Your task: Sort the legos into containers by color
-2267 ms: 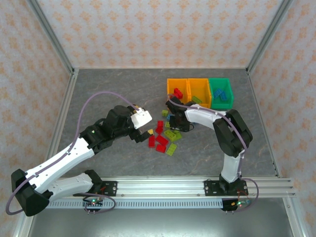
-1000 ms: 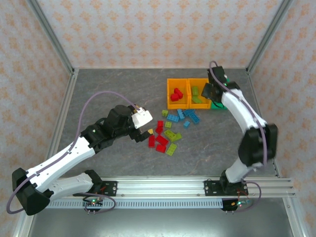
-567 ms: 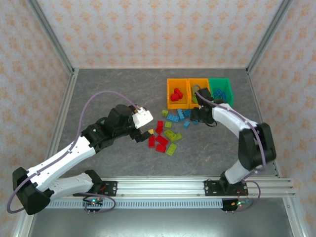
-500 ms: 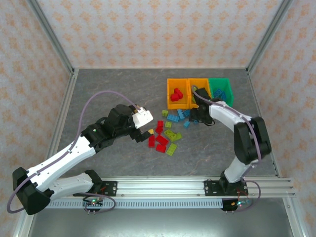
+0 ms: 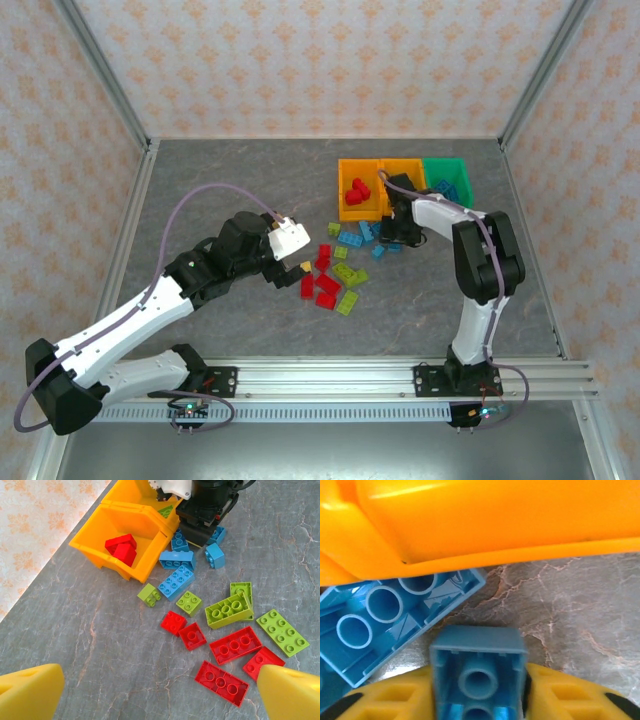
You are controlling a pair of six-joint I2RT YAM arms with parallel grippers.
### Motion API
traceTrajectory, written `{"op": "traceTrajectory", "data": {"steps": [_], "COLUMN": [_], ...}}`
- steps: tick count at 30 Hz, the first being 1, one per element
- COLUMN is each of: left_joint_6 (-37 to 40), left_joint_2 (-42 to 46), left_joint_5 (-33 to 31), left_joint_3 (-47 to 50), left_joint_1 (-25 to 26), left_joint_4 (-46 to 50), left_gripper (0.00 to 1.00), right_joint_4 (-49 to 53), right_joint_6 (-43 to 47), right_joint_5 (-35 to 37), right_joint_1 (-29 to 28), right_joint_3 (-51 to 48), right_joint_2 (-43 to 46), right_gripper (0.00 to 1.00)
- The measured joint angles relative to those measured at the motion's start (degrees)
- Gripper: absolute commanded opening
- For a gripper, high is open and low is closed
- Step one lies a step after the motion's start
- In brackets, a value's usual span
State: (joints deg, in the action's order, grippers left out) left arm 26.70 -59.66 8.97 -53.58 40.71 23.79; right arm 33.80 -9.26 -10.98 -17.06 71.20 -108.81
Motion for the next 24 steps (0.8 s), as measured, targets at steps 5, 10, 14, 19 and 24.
{"op": "traceTrajectory", "data": {"steps": [5, 10, 14, 19, 24], "left_joint_6": [0.02, 0.00, -0.04, -0.02, 0.00], "left_joint_2": [0.00, 0.02, 0.20, 2.45, 4.52], "left_joint_5": [0.00, 0.00, 0.00, -0.66, -2.67], "left_joint_3": [0.00, 0.00, 0.00, 0.02, 0.07], "left_joint_1": [0.00, 0.00, 0.00, 0.00, 0.00], "left_joint_4": [0.00, 0.00, -0.02, -0.02, -0.11], "left_gripper": [1.00, 1.00, 1.00, 1.00, 1.00], "right_joint_4": [-0.76, -1.99, -4.85, -10.56, -11.50], "right_joint_6": [-1.81, -6.58, -11.04, -14.34, -13.86], "right_joint_5": [-0.63, -0.09, 4.33, 9.38, 13.07], "right_joint_1": [-0.57, -1.53, 0.44, 8.92, 13.97], "right_joint_3": [-4.79, -15.85, -17.42, -11.61, 4.83], "right_joint_2": [4.13, 18.75, 30.47, 29.90, 12.94], "right_gripper": [0.24, 0.18, 0.18, 0.17, 0.18]}}
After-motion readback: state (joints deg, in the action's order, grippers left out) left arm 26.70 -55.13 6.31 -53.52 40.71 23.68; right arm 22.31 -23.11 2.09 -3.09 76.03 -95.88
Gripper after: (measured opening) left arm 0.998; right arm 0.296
